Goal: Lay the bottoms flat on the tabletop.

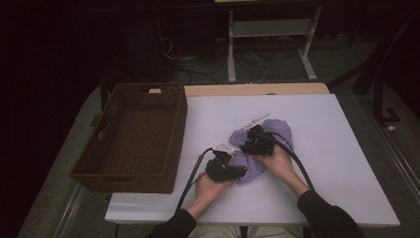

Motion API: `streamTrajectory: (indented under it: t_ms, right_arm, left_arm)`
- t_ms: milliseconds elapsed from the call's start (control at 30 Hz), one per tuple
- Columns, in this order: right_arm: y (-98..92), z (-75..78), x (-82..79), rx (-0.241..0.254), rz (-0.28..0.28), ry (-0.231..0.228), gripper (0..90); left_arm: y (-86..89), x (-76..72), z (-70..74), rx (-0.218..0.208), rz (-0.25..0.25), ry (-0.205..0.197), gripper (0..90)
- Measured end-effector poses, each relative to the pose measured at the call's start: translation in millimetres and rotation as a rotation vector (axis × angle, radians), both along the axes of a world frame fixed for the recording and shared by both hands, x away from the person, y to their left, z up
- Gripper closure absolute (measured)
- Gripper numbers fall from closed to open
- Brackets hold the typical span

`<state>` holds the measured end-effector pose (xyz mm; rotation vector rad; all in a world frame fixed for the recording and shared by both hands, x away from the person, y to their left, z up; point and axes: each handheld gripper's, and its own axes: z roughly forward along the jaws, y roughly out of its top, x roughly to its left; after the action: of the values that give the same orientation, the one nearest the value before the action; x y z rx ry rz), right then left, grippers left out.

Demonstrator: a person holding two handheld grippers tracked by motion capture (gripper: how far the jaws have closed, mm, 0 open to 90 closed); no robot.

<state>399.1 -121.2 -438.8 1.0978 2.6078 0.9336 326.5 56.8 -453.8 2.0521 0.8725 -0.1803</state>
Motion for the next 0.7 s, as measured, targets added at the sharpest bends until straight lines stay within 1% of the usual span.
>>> streamTrajectory:
  t_ms: [67, 100, 167, 200, 300, 333, 367, 400, 433, 467, 500, 567, 633, 700]
  right_arm:
    - [-2.5, 2.7, -0.4, 0.018, 0.012, 0.001, 85.8]
    - [-3.8, 4.5, -0.8, 0.030, 0.017, 0.000, 86.8]
    - [-7.8, 11.7, -2.5, 0.072, 0.020, -0.006, 87.2]
    - [-10.8, 17.7, -4.5, 0.103, 0.016, -0.009, 87.4]
    - [-20.1, 33.1, -10.9, 0.161, 0.013, -0.037, 87.4]
    - [-23.8, 38.2, -13.9, 0.179, 0.012, -0.043, 87.4]
    - [-32.3, 47.3, -21.4, 0.213, 0.010, -0.056, 87.4]
    - [-35.7, 50.5, -24.8, 0.223, 0.006, -0.062, 87.4]
    - [-40.6, 54.2, -29.3, 0.239, 0.003, -0.073, 87.4]
    - [-40.6, 54.2, -29.3, 0.239, 0.003, -0.073, 87.4]
    - [-45.8, 57.6, -33.8, 0.253, -0.004, -0.075, 87.4]
    - [-58.1, 63.3, -44.5, 0.285, -0.023, -0.078, 87.4]
    - [-68.8, 66.0, -54.2, 0.304, -0.045, -0.086, 87.4]
    - [-80.4, 66.2, -63.6, 0.332, -0.066, -0.078, 87.4]
  left_arm:
    - [1.2, 1.0, 0.6, -0.004, 0.006, -0.002, 87.6]
    - [2.6, 1.6, 1.4, -0.008, 0.015, -0.003, 87.6]
    - [5.1, 2.8, 3.2, -0.017, 0.027, -0.006, 87.6]
    - [6.0, 3.2, 3.9, -0.021, 0.033, -0.007, 87.6]
    - [10.8, 5.7, 7.0, -0.033, 0.053, -0.015, 87.6]
    - [11.7, 6.1, 7.5, -0.035, 0.057, -0.015, 87.6]
    - [13.6, 6.6, 9.0, -0.043, 0.065, -0.021, 87.6]
    - [13.6, 6.6, 9.0, -0.043, 0.065, -0.021, 87.6]
    - [14.0, 6.3, 10.0, -0.051, 0.069, -0.023, 87.6]
    - [14.2, 6.0, 11.3, -0.061, 0.070, -0.025, 87.6]
    - [13.9, 5.1, 13.0, -0.075, 0.071, -0.030, 87.6]
    - [12.7, 3.9, 15.8, -0.087, 0.062, -0.039, 87.6]
    - [11.0, 1.6, 17.9, -0.105, 0.058, -0.044, 87.6]
    - [9.2, -0.3, 19.3, -0.110, 0.037, -0.054, 87.6]
